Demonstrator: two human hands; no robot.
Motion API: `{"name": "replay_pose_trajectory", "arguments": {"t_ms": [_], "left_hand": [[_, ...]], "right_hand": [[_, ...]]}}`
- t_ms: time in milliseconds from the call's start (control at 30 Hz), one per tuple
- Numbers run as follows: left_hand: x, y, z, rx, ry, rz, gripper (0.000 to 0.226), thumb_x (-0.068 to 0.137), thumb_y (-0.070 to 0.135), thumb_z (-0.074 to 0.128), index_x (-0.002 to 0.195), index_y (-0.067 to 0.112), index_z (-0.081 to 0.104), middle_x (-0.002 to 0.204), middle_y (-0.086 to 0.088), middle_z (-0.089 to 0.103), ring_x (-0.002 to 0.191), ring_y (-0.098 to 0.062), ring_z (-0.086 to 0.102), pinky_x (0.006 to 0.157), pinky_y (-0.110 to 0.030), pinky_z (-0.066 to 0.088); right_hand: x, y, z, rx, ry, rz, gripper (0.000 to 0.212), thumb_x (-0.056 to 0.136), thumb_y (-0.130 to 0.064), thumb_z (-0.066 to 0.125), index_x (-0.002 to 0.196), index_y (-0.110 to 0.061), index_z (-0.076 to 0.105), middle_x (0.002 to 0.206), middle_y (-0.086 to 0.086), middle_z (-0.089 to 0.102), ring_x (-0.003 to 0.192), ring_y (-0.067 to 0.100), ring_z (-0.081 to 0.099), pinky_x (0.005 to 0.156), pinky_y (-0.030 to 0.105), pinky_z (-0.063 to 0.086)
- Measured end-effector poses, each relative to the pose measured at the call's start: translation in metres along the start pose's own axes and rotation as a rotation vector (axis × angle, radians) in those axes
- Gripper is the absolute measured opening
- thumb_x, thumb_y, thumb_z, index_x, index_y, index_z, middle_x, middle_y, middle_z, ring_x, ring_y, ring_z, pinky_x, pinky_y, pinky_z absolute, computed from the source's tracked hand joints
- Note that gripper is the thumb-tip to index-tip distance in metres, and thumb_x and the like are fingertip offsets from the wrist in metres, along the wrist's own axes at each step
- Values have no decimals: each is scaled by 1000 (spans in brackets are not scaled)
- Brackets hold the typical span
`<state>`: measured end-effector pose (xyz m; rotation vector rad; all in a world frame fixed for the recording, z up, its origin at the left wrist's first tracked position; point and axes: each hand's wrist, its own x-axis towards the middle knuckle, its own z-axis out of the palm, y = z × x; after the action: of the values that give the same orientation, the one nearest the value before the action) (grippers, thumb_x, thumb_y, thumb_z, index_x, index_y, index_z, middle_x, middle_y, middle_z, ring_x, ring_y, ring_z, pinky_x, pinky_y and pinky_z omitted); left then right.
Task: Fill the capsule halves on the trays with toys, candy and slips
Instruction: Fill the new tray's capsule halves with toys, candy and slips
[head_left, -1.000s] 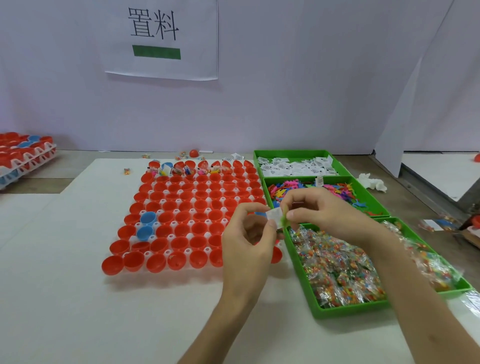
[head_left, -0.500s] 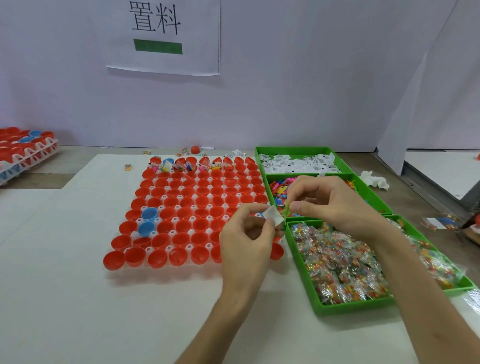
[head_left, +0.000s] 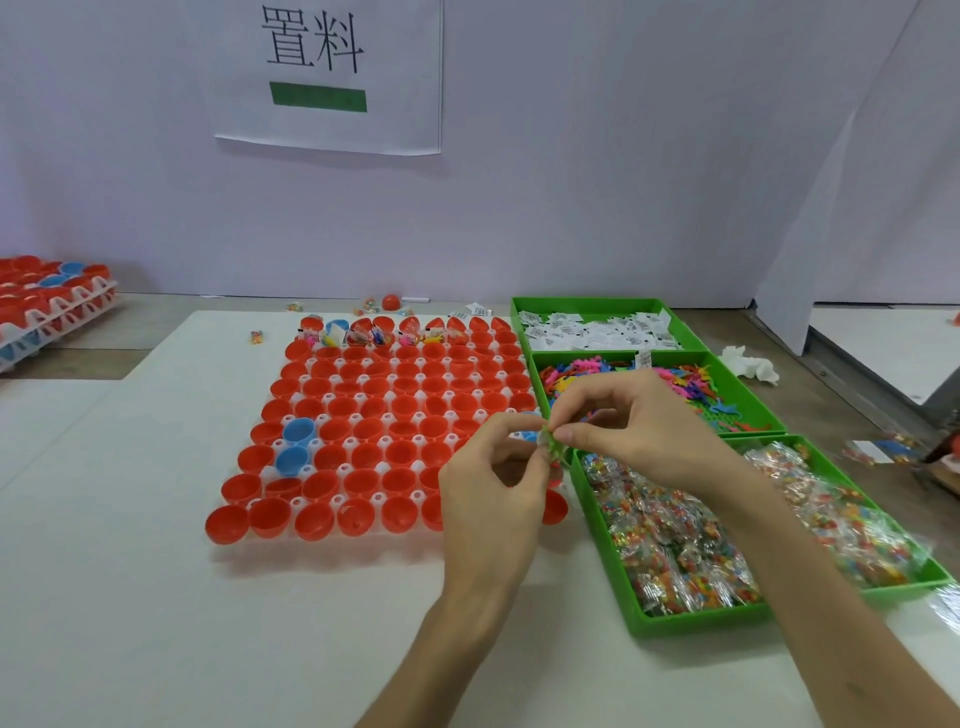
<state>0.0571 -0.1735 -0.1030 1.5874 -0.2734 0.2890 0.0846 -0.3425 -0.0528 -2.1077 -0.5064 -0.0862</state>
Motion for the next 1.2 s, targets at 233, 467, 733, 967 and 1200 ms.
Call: {"name": "replay_pose_trajectory", "arguments": {"t_ms": [233, 467, 733, 967, 1200], "left_hand": [[3, 7, -2, -225, 16, -82, 19, 94, 8, 67, 103, 23, 75, 85, 0, 78, 77, -18, 76, 69, -22, 59], [3, 9, -2, -225, 33, -40, 23, 90, 4, 71, 108, 18, 72, 86, -1, 77, 83, -15, 75, 72, -21, 58], [3, 7, -3, -192, 109, -8, 15, 91, 6, 71, 102, 16, 71, 90, 1, 76, 88, -17, 74, 78, -26, 59], [2, 5, -3, -56, 175, 66, 13, 93, 8, 69, 95, 21, 72, 87, 12, 73, 87, -10, 70, 74, -17, 55], [1, 11, -1, -67, 293, 151, 34, 93, 7, 68, 106, 35, 56, 100, 18, 69, 96, -4, 68, 75, -11, 52]], "right_hand": [[2, -2, 6, 98, 69, -35, 23, 89, -9, 73, 102, -28, 71, 90, 1, 69, 87, 16, 69, 80, 37, 59], [3, -5, 10, 127, 117, -54, 19, 90, -12, 72, 102, -26, 74, 91, 0, 73, 90, 19, 72, 81, 47, 60], [3, -5, 11, 100, 102, -52, 22, 88, -7, 73, 104, -20, 77, 97, -5, 75, 96, 18, 72, 83, 39, 59], [12, -18, 5, -60, -5, -40, 21, 87, -14, 76, 105, -25, 76, 92, -7, 75, 88, 9, 72, 77, 20, 57], [62, -30, -7, -41, -14, 0, 10, 85, -9, 78, 94, -10, 78, 84, -2, 78, 81, 12, 75, 77, 20, 57]]}}
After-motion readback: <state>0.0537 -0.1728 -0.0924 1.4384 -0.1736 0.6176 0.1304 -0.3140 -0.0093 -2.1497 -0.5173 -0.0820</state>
